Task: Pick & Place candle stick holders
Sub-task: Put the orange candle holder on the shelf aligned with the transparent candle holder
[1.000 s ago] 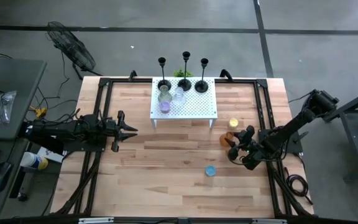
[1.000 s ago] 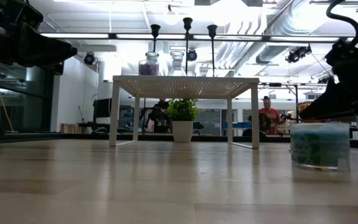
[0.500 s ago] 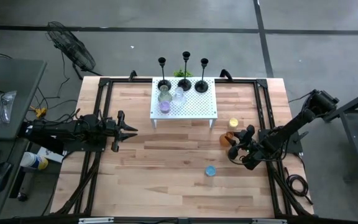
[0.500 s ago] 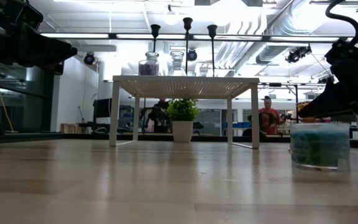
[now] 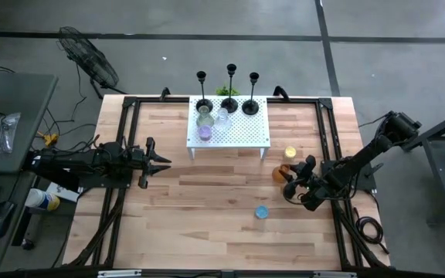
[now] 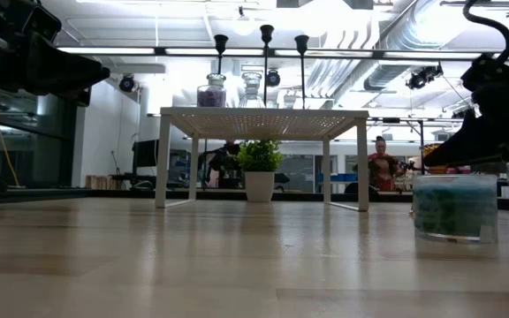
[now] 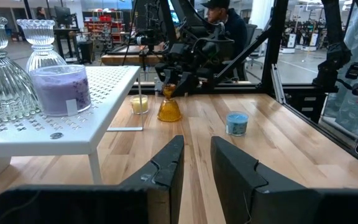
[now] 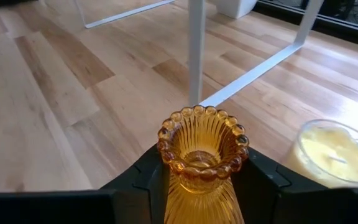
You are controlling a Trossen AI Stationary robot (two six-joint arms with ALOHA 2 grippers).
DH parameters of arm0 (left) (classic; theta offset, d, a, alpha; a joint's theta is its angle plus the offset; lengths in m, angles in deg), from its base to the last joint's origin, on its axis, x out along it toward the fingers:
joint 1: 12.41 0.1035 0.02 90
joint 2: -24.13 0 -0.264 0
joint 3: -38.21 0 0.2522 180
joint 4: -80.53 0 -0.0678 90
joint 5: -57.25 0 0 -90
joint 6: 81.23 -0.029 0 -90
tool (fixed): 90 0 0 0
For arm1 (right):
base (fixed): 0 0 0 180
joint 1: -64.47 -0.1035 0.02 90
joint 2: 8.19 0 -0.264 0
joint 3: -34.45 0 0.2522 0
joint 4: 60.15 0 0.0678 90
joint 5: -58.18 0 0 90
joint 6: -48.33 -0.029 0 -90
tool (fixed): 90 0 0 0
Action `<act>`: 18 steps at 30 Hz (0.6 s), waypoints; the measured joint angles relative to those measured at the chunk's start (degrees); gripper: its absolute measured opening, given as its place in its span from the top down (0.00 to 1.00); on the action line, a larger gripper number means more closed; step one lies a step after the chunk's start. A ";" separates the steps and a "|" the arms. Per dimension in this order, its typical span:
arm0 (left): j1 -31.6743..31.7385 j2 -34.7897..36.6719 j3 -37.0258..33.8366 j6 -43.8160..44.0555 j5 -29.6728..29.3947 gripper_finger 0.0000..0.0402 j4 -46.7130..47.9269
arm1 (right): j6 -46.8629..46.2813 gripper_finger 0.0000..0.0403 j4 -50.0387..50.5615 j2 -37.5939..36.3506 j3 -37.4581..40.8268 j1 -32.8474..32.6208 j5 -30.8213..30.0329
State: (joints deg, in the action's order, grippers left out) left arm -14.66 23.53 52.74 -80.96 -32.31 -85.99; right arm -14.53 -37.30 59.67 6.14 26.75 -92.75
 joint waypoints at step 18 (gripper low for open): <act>0.01 0.00 0.00 0.00 0.00 0.81 0.00 | 10.98 0.67 -9.79 -1.17 -2.24 -0.02 9.53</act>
State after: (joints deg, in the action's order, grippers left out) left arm -14.66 23.53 52.74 -80.96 -32.31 -85.98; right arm -3.55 -47.08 58.50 3.90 26.73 -83.22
